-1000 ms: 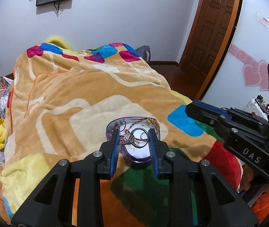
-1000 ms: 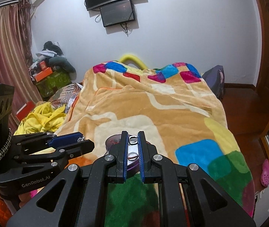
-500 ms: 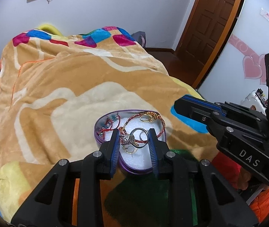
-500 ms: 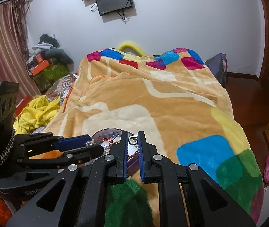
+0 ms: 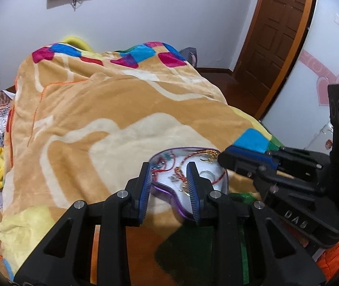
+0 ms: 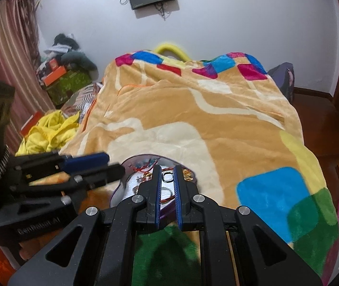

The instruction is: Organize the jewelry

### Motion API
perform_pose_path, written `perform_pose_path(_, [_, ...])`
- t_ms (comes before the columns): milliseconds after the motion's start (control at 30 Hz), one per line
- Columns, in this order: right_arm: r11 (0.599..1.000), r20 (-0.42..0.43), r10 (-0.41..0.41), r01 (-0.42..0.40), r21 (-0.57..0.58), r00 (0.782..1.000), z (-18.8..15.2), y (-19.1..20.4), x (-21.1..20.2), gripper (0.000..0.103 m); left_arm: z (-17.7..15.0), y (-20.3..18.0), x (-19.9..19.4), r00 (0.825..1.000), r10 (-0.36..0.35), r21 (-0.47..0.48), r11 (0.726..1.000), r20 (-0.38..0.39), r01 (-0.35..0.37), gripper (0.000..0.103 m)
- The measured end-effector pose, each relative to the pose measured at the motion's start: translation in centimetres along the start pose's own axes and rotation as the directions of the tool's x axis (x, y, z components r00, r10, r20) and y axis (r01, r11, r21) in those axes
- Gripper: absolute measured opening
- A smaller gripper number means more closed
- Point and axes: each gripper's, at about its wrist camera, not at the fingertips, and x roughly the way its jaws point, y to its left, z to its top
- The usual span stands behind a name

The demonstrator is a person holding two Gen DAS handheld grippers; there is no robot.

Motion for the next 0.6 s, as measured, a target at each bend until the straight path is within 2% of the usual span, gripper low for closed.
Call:
perform_pose_path(333, [0.999, -0.048, -0.032, 0.030, -0.041, 0.998, 0.0, 1.0, 0.9, 0.009, -0.1, 0.7, -0.8, 1.000, 0.001, -0.024, 1.000, 0.002, -0.001, 0.030])
perform_pose_path(500, [0.998, -0.041, -0.049, 0.048, -0.043, 0.998, 0.3, 1.3, -0.2, 0.019, 0.2, 0.6, -2.2, 1.000, 0.005, -0.027, 1.000, 0.026, -0.005, 0.030])
perform_pose_path(600, [0.997, -0.016, -0.054, 0.053, -0.050, 0.998, 0.7, 1.8, -1.5, 0.020, 0.5, 0.4, -3.8, 0.999, 0.008, -0.032, 0.999, 0.053, -0.007, 0.030])
